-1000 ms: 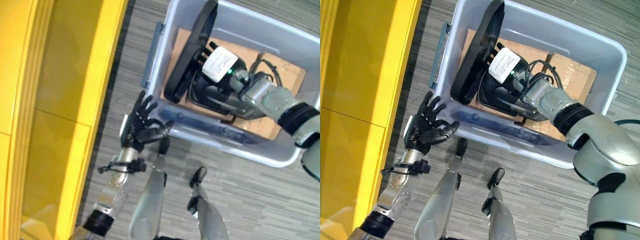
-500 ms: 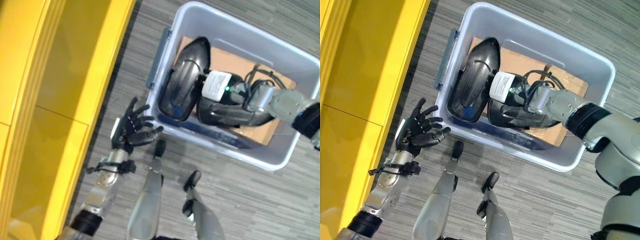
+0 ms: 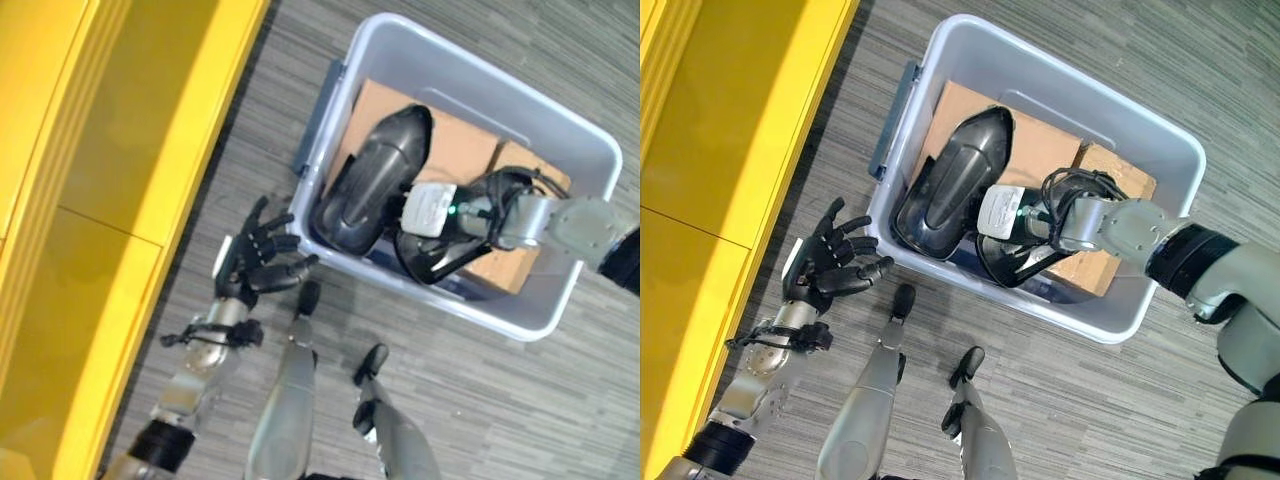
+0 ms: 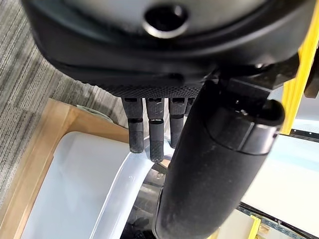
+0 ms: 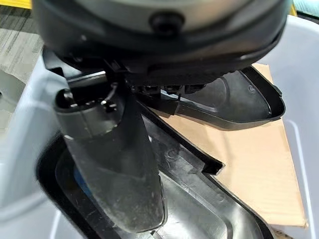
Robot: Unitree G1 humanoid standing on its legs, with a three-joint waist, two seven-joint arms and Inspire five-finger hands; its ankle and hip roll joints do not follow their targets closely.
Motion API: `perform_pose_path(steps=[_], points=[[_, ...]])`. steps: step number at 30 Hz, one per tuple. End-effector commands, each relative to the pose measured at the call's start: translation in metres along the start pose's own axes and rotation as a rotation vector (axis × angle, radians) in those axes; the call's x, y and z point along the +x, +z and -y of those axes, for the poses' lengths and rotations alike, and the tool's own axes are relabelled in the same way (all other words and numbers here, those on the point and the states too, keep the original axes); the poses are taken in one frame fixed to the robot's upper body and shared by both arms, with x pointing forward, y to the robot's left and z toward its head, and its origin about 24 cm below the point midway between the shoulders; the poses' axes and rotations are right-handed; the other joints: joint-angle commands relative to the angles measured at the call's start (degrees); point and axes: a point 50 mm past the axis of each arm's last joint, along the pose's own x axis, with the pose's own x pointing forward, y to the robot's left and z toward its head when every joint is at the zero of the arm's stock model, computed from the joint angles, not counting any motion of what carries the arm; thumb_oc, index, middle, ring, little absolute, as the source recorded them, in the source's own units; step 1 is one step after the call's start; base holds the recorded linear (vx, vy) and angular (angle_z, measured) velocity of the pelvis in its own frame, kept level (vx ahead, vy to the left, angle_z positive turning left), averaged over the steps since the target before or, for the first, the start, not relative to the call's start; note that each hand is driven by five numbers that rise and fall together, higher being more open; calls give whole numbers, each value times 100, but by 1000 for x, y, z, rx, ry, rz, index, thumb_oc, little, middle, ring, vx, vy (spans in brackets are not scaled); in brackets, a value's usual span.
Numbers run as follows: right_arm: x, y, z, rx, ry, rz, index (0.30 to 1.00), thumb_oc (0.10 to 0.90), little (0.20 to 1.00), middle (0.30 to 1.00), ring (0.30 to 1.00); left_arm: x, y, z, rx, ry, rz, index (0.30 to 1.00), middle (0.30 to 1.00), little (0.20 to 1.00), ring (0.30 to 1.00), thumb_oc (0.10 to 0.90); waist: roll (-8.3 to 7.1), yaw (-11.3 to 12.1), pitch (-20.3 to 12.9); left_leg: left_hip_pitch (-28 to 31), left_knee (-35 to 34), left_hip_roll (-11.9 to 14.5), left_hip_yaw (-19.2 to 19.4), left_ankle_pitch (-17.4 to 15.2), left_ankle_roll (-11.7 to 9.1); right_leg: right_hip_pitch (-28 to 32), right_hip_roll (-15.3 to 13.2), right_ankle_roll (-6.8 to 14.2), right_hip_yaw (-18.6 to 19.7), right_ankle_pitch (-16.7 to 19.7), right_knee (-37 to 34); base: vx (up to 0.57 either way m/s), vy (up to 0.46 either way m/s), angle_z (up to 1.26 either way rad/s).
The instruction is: Move parts from the plastic box to the shelf.
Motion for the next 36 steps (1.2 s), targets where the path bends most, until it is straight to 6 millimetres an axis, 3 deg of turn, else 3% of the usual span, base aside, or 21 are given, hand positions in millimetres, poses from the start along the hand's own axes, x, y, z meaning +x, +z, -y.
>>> perform_pose_path(steps=[1,13,16,17,20,22,23,29,30,32,33,36], points=[[-28,-26,-10,27,34,-88,1000,900,1000,1000,1000,-17,-5,-19,78,32,-45,1000,1000,1000,1000,900,-496,129,-104,355,-62,339,101,-449,-313,142,-588,324,21,-40,244,-5,0,-3],[-48,-21,-15,32,40,-60,1000,900,1000,1000,1000,-21,-9,-30,136,25,-90,1000,1000,1000,1000,900,-738,12,-332,651,-203,441,150,-420,-347,278,-534,314,105,-52,210,-1,-2,-3],[-54,-17,-21,37,49,-52,1000,900,1000,1000,1000,-22,-11,-31,144,22,-101,1000,1000,1000,1000,900,-736,-81,-419,752,-236,472,179,-421,-355,326,-521,310,140,-59,218,3,-3,-9],[-56,-14,-23,41,54,-42,1000,900,1000,1000,1000,-23,-12,-31,143,23,-104,1000,1000,1000,1000,900,-713,-106,-437,786,-247,482,188,-423,-357,333,-519,311,148,-60,220,1,-4,-7],[-68,-23,-29,81,28,-123,1000,900,1000,1000,1000,-25,-19,-30,99,68,-107,1000,1000,1000,1000,900,-432,-478,-569,876,-256,532,268,-414,-359,315,-511,300,267,-44,254,-24,22,-17],[-72,-32,-28,160,-25,-195,1000,900,1000,1000,1000,-27,-25,-20,23,99,-99,1000,1000,1000,1000,900,-72,-810,-655,896,-268,553,315,-380,-342,279,-507,292,339,-7,253,-37,23,-32],[-72,-33,-31,250,-83,-251,1000,900,1000,1000,1000,-28,-26,-19,7,112,-96,1000,1000,1000,1000,900,22,-929,-660,899,-255,569,335,-380,-333,260,-502,288,368,2,263,-32,22,-26],[-72,-17,-39,785,-489,-464,1000,900,1000,1000,1000,-32,-32,-17,-8,129,-113,1000,1000,1000,1000,900,182,-1093,-673,908,-243,578,426,-366,-281,166,-518,259,495,14,305,-15,18,-20],[-72,-17,-40,787,-489,-466,1000,900,1000,1000,1000,-32,-32,-16,-6,127,-113,1000,1000,1000,1000,900,177,-1077,-673,907,-242,578,428,-366,-281,165,-518,259,497,14,305,3,-2,-8],[-70,-8,-41,1006,-648,-514,1000,900,1000,1000,1000,-34,-34,-16,-23,146,-117,1000,1000,1000,1000,900,239,-1111,-646,939,-225,583,458,-395,-268,169,-509,244,536,-11,326,0,0,0],[-70,-8,-41,1006,-648,-514,1000,900,1000,1000,1000,-34,-34,-16,-23,146,-117,1000,1000,1000,1000,900,239,-1111,-646,939,-225,583,458,-395,-268,169,-509,244,536,-11,326,-1,-6,4],[-62,3,-49,1276,-793,-581,1000,900,1000,1000,1000,-35,-37,-15,-41,165,-126,1000,1000,1000,1000,900,289,-1134,-641,921,-213,582,478,-377,-252,122,-517,227,566,-9,345,-1,-1,2]])
